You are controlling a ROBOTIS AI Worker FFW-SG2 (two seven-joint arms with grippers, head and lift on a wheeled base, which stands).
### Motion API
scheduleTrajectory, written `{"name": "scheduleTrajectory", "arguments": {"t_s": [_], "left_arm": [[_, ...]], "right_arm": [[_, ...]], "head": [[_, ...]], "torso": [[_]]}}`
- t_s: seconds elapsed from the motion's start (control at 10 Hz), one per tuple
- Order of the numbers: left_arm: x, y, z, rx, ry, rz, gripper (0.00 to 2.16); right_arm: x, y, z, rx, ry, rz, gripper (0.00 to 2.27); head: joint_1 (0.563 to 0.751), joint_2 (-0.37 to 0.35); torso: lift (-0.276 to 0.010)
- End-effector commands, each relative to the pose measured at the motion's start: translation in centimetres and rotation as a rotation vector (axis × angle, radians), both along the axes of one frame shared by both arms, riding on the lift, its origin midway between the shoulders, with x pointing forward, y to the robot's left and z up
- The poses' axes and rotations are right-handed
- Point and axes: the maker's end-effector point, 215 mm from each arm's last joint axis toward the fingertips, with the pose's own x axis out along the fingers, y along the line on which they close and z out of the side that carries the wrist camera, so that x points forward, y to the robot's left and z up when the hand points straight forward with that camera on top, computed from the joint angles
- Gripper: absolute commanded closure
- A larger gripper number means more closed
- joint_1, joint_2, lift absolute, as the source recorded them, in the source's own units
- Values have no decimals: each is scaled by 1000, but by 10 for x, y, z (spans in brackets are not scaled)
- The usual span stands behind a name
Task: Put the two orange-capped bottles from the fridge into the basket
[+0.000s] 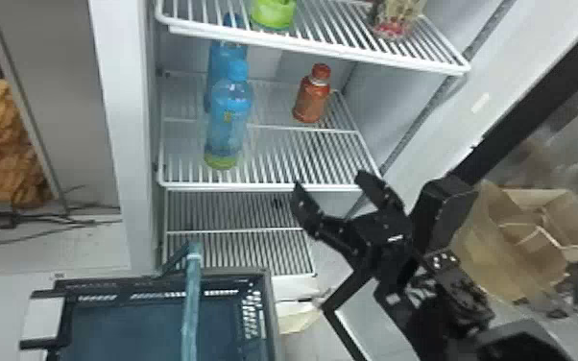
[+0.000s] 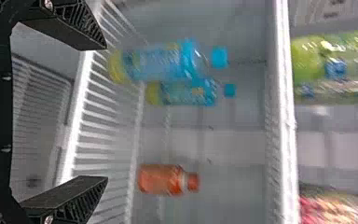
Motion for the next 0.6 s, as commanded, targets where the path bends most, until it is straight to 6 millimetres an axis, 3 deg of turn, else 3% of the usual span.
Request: {"name": "scheduleTrajectory", "arguments": {"t_s": [0.0, 0.3, 0.5], "left_arm": [[-1, 0, 0, 2, 0, -4, 1200], [-3, -3, 1, 0, -3, -14, 1200], [-1, -3, 1, -1, -6, -10, 1199]], "right_arm": [[31, -17, 11, -27, -135, -37, 55], [82, -71, -6, -125, -240, -147, 48], [111, -79, -22, -117, -249, -158, 38]], "head": [[695, -350], [695, -350], [695, -350]], "torso": [[-235], [-235], [-235]]}}
